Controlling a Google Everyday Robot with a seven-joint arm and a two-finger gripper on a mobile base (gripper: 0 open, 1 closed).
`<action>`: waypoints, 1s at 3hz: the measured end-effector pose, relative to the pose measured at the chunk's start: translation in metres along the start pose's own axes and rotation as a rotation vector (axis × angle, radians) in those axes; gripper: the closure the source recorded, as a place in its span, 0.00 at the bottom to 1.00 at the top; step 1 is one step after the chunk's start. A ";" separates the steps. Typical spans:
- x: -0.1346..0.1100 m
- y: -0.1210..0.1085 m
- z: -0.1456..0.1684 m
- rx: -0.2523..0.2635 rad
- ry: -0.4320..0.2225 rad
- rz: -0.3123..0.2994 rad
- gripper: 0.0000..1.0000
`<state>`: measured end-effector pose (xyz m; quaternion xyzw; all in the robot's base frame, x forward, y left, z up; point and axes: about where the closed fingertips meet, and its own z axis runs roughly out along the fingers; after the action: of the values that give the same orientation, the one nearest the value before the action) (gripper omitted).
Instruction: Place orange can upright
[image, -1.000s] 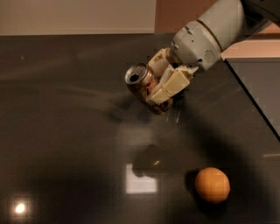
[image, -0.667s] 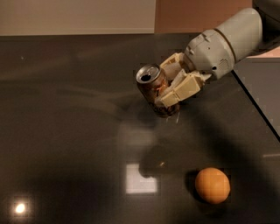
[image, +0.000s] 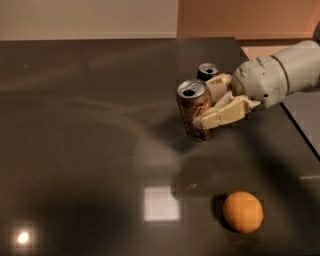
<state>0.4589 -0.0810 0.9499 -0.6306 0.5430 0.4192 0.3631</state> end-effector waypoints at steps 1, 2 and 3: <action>0.013 0.003 -0.003 0.002 -0.056 0.038 1.00; 0.027 0.004 -0.002 0.000 -0.118 0.081 1.00; 0.035 0.005 -0.002 0.000 -0.181 0.088 1.00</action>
Offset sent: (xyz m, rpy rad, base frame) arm -0.0047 -0.0219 -0.0405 0.1716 0.1577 -0.0456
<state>0.4558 -0.0969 0.9180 -0.5658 0.5352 0.4900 0.3917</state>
